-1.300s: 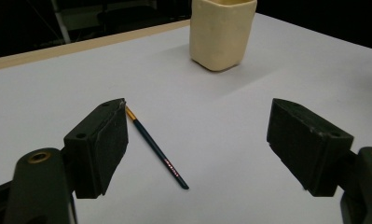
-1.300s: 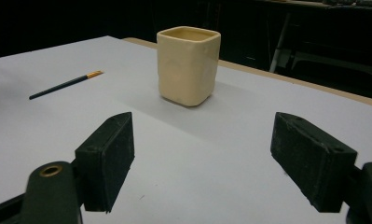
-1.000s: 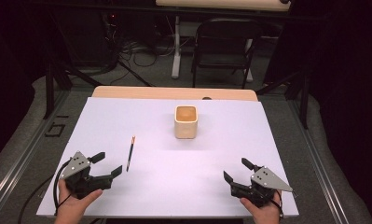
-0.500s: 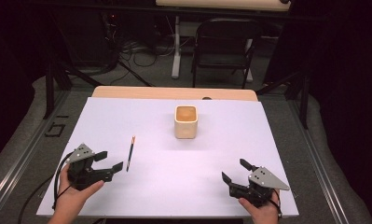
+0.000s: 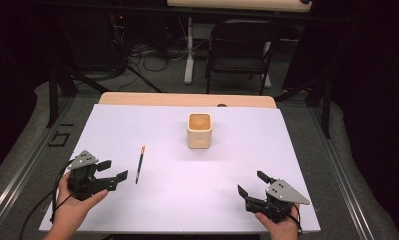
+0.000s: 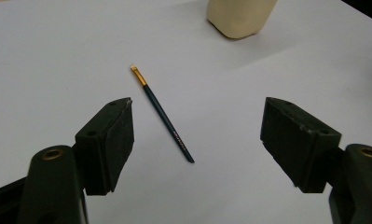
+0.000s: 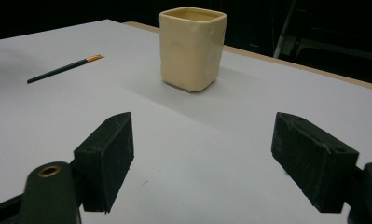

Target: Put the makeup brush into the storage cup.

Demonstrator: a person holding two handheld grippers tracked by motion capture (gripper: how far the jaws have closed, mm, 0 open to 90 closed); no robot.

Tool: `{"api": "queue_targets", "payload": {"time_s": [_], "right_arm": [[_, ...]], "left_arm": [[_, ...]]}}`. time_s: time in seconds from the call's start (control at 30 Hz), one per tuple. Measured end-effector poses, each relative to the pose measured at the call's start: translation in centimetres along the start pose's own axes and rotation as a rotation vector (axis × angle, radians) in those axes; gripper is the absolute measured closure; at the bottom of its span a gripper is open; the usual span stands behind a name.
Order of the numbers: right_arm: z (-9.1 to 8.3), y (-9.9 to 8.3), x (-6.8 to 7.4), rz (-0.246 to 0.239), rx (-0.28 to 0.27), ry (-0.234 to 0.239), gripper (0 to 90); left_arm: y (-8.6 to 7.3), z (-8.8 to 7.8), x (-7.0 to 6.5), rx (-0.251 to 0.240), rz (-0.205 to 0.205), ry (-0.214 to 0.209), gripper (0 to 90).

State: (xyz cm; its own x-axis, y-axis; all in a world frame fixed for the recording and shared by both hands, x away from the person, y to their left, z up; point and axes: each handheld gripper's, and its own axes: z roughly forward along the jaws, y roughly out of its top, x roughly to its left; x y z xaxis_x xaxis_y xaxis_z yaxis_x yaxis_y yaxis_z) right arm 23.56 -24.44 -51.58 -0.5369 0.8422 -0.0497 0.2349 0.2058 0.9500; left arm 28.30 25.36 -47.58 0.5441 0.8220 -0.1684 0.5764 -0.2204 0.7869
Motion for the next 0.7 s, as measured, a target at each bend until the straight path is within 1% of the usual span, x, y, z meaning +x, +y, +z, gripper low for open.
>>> {"api": "queue_targets", "payload": {"time_s": [0.13, 0.17, 0.27, 0.33, 0.37, 0.4, 0.53, 0.63, 0.67, 0.7], "right_arm": [[0.0, 0.0, 0.0, -0.001, 0.004, 0.000, 20.8], [0.0, 0.0, 0.0, 0.001, -0.003, -0.001, 20.8], [0.1, -0.1, 0.1, 0.004, -0.003, 0.000, 20.8], [0.1, -0.1, 0.1, 0.003, -0.001, 0.000, 20.7], [0.1, -0.1, 0.1, 0.004, -0.001, 0.000, 20.7], [0.1, -0.1, 0.1, 0.005, -0.001, 0.001, 20.7], [0.1, -0.1, 0.1, 0.002, 0.010, 0.001, 20.7], [0.1, -0.1, 0.1, 0.003, 0.013, 0.001, 20.7], [0.1, -0.1, 0.1, 0.004, 0.013, 0.002, 20.7], [0.1, -0.1, 0.1, 0.005, 0.013, 0.002, 20.7]], "left_arm": [[0.2, 0.0, -0.1, 0.009, 0.001, -0.002, 26.5], [0.2, 0.0, -0.1, 0.009, 0.001, -0.002, 26.7], [0.6, 0.0, -0.2, 0.031, -0.001, -0.001, 27.3], [0.7, 0.0, -0.2, 0.036, 0.000, 0.005, 27.7], [1.0, 0.1, -0.1, 0.062, -0.004, 0.016, 28.0], [1.1, 0.1, 0.0, 0.078, -0.007, 0.015, 28.1], [1.7, 0.3, 0.0, 0.123, -0.010, 0.035, 29.5], [2.1, 0.4, 0.0, 0.168, 0.003, 0.045, 30.5], [2.1, 0.4, 0.0, 0.168, 0.003, 0.045, 30.7], [2.4, 0.6, 0.0, 0.194, 0.002, 0.044, 31.1]]}}
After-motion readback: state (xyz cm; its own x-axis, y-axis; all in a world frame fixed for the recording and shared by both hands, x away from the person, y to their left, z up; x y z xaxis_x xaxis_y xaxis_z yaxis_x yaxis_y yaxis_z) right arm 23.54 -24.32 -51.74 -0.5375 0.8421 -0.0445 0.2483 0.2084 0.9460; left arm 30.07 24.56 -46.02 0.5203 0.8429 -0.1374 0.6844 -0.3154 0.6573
